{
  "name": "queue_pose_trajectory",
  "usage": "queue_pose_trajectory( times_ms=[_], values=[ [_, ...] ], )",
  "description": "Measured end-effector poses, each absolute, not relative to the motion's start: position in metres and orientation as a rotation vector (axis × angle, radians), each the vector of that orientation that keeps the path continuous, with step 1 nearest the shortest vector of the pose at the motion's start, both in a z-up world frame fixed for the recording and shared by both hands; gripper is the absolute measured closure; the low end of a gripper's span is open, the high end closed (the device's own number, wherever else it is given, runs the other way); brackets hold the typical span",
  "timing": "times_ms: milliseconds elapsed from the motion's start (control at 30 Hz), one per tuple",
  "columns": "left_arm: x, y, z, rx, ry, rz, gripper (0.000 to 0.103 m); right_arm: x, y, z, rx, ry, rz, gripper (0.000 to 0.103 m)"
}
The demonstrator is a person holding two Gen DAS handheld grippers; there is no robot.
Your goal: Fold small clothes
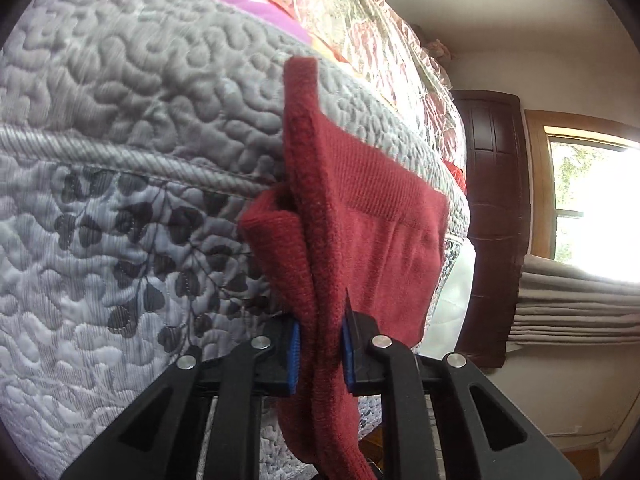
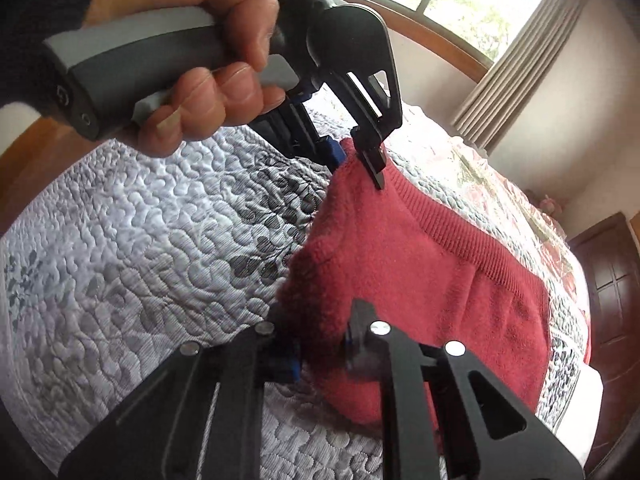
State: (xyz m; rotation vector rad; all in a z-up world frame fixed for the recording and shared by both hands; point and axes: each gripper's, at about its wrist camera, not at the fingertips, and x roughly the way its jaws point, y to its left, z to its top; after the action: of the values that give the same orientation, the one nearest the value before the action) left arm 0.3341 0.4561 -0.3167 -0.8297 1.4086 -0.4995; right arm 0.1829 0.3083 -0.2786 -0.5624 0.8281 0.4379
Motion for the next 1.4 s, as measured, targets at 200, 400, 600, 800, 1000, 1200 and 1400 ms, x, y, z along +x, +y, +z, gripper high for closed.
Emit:
queue_pose_trajectory(
  times_ms=[200,400,600,800,1000,1200,1400],
  values=[
    [0.334,0.424,-0.259,-0.753,1.387,-0.461,0.087,0.193,0.268,-0.240,-0.352,0.862,0.415,0.090],
    [0.341,0.385,-0.220,-0.693,1.389,-0.428,0.087,0.202,0.231,-0.214,-0.212,0.873,0.402,0.090],
    [0.354,0.353,-0.198,-0.622,1.403,-0.400,0.087,0.211,0.191,-0.203,-0.061,0.881,0.393,0.090],
    [0.366,0.309,-0.186,-0.534,1.418,-0.392,0.087,0.219,0.140,-0.199,0.077,0.872,0.374,0.090],
    [0.377,0.253,-0.193,-0.458,1.456,-0.405,0.087,0.225,0.089,-0.211,0.172,0.878,0.337,0.090],
    [0.384,0.203,-0.205,-0.400,1.491,-0.423,0.087,0.234,0.038,-0.226,0.329,0.905,0.315,0.090],
    [0.392,0.156,-0.220,-0.358,1.519,-0.420,0.087,0.241,-0.003,-0.241,0.410,0.920,0.300,0.090]
  ],
)
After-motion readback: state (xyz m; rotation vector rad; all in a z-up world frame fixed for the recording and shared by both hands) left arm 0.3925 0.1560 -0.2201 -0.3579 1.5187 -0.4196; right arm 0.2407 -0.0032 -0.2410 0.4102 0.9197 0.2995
